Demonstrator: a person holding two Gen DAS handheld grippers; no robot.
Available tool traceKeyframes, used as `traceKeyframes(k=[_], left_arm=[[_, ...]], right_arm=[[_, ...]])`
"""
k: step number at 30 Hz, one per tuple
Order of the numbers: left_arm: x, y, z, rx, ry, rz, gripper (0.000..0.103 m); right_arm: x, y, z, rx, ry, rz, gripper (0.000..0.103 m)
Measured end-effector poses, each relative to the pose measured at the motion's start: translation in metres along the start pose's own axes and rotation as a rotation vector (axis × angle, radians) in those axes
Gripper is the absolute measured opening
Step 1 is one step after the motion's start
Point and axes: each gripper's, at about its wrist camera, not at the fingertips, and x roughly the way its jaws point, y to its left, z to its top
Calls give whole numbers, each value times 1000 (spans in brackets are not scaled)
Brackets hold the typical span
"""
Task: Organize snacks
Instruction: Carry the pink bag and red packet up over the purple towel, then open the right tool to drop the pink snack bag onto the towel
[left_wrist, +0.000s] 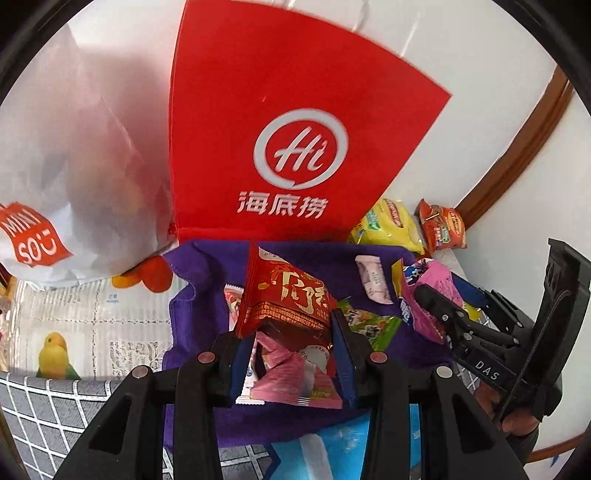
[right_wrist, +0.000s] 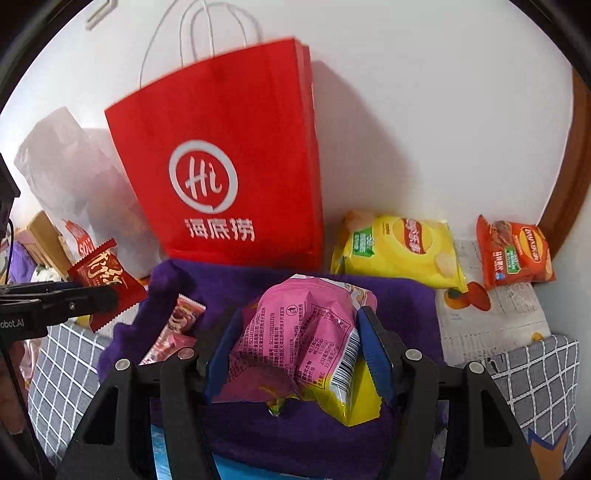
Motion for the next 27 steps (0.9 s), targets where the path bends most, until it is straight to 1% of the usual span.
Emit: traceKeyframes(k=[3, 6, 10, 15, 20, 27], left_arm=[[10, 5, 0, -5, 25, 6, 38], [14, 10, 0, -21, 42, -7, 38], [13, 14, 0, -25, 37, 1, 38], [16, 16, 0, -29, 46, 0, 38], [26, 10, -3, -25, 75, -17, 38], [33, 2, -6, -1, 93, -9, 38]], right_arm=[[6, -1, -1, -6, 8, -5, 63], [10, -3, -4, -12, 20, -8, 63], [12, -9, -6, -7, 28, -8, 63], [12, -15, -6, 9, 48, 20, 63], [16, -17, -8, 19, 75, 31, 63], [18, -17, -8, 11, 86, 24, 63]])
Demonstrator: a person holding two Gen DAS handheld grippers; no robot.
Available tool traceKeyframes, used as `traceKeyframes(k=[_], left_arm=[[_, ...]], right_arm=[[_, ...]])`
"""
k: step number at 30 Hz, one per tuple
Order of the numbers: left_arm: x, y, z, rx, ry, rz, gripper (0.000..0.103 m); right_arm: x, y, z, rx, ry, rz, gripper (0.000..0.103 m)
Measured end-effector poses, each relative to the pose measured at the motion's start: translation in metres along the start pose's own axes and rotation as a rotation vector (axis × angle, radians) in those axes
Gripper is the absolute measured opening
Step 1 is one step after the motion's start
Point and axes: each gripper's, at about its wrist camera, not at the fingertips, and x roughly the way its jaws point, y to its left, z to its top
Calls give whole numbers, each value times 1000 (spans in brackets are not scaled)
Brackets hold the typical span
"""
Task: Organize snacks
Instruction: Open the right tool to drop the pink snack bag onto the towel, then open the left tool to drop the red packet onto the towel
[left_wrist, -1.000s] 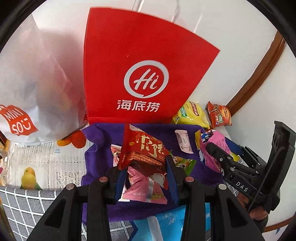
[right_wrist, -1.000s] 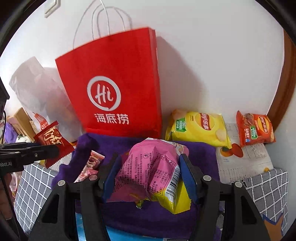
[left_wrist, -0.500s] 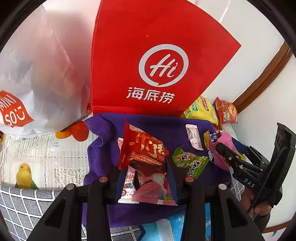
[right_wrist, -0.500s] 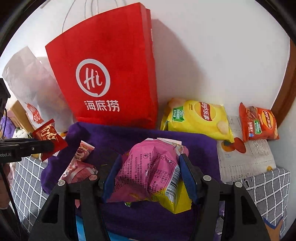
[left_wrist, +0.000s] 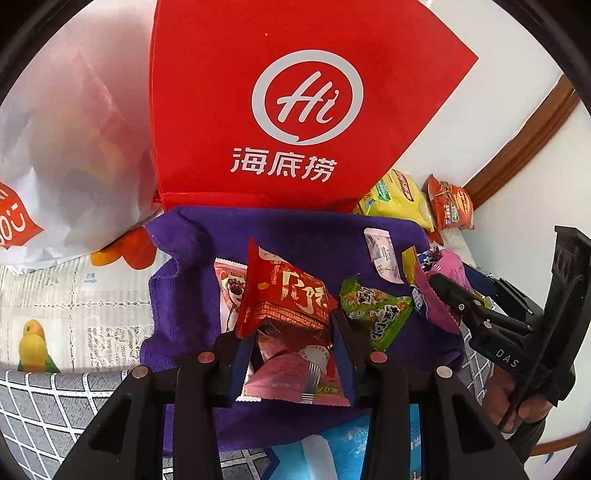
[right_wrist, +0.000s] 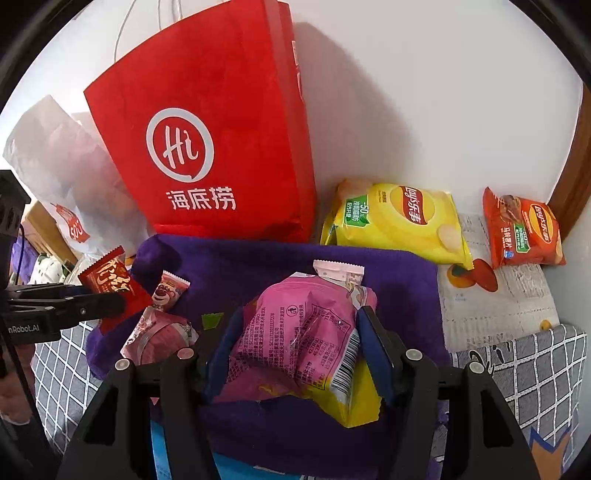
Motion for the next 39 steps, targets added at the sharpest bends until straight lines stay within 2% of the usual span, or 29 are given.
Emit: traceKeyframes(k=[23, 29, 39], left_arm=[[12, -4, -1, 7, 49, -2, 39], [15, -7, 0, 17, 50, -3, 39], [18, -11, -2, 32, 50, 0, 39]], right_arm=[[-2, -1, -1, -31, 39, -45, 65], [-5, 5, -3, -99, 56, -61, 71], [-13, 5, 2, -84, 27, -56, 72]])
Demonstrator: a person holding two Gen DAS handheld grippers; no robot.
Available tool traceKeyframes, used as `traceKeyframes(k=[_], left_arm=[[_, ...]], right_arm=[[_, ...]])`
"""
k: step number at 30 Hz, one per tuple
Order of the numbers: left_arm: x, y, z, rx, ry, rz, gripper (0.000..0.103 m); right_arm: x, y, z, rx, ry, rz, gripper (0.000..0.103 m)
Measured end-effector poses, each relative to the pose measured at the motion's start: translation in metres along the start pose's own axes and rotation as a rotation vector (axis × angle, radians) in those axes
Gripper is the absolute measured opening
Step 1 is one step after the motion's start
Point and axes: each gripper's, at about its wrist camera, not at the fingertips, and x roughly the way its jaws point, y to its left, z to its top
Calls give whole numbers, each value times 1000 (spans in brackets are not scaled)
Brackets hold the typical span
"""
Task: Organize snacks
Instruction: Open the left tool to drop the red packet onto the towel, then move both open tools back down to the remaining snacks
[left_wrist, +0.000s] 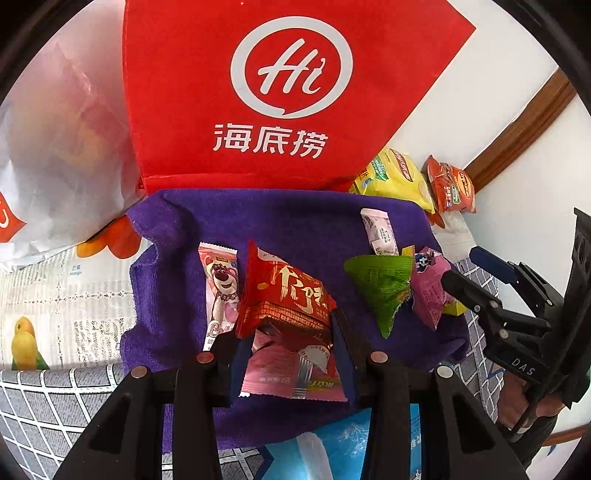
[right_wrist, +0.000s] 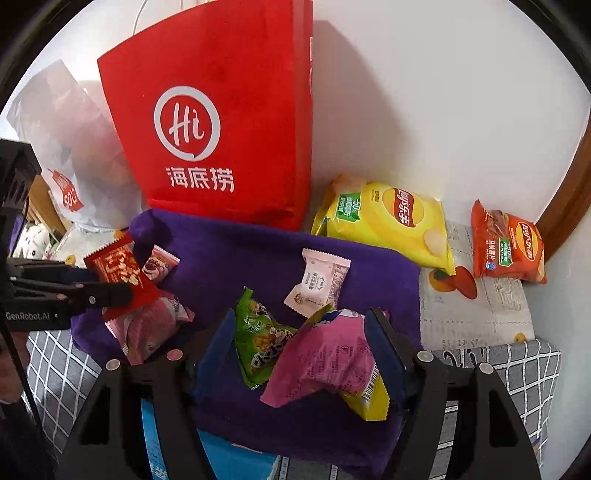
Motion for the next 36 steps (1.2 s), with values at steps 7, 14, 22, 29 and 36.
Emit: traceKeyframes(k=[7, 14, 22, 29, 36], left_arm=[[0, -3, 1, 10, -3, -8, 41], [-20, 1, 1, -16, -35, -59, 54], [-49, -6, -4, -13, -104, -72, 59], [-77, -36, -23, 31, -148, -48, 59], [-97, -54, -72, 81, -139, -33, 59]], right_arm=[[-10, -3, 6, 59, -37, 18, 72], [-24, 0, 8, 88, -69, -5, 72], [-60, 6, -10, 86, -115, -92, 72], [-98, 4, -52, 115, -130, -88, 72], [-112, 12, -98, 137, -54, -42, 72]])
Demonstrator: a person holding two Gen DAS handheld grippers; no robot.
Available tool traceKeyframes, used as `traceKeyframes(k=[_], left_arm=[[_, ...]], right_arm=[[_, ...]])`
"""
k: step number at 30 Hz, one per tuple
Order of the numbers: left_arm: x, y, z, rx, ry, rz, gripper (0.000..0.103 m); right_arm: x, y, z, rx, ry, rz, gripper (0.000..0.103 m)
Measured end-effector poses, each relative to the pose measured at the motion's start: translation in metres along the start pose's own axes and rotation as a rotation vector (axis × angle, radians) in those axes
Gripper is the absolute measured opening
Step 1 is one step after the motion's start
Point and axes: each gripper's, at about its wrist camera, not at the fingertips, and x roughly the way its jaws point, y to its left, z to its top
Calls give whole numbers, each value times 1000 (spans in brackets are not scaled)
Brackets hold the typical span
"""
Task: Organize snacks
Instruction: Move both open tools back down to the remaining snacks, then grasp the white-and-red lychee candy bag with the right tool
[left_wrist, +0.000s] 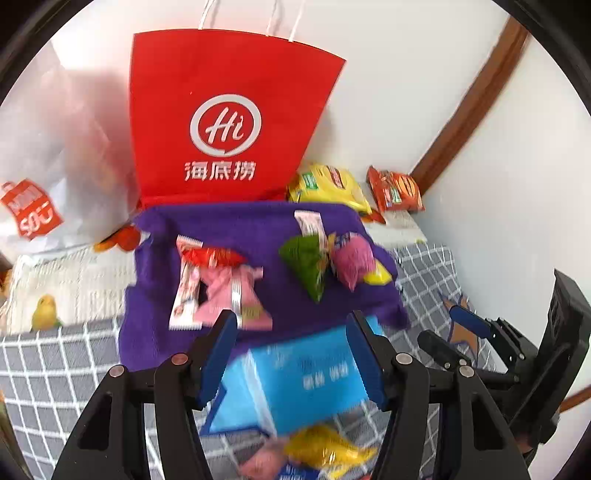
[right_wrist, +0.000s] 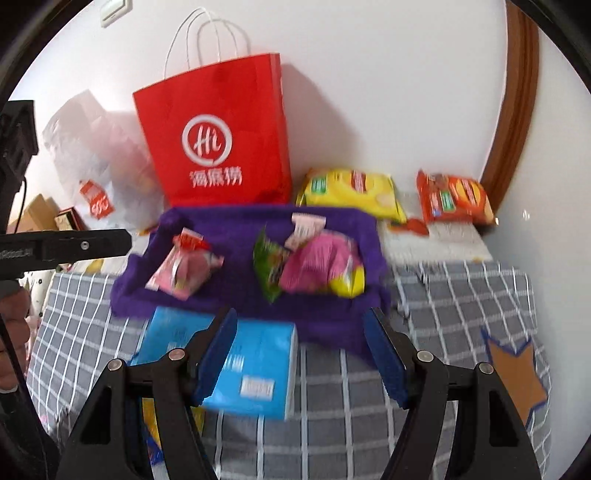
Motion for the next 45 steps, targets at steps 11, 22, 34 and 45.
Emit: traceKeyframes(k=[11, 22, 34, 45], left_arm=[[-30, 17, -74, -95, 12, 11, 59], [-32, 35, -122, -186, 28, 47, 59], [-30, 29, -146, -200, 30, 34, 59], [-10, 28, -161, -197, 50, 40, 59]], right_arm=[[-38, 22, -59, -17, 19, 42, 72], [-33, 38, -111, -37, 121, 116, 72], [-6, 54, -172, -64, 258, 159, 79], [-4, 66, -192, -135, 131, 75, 74]])
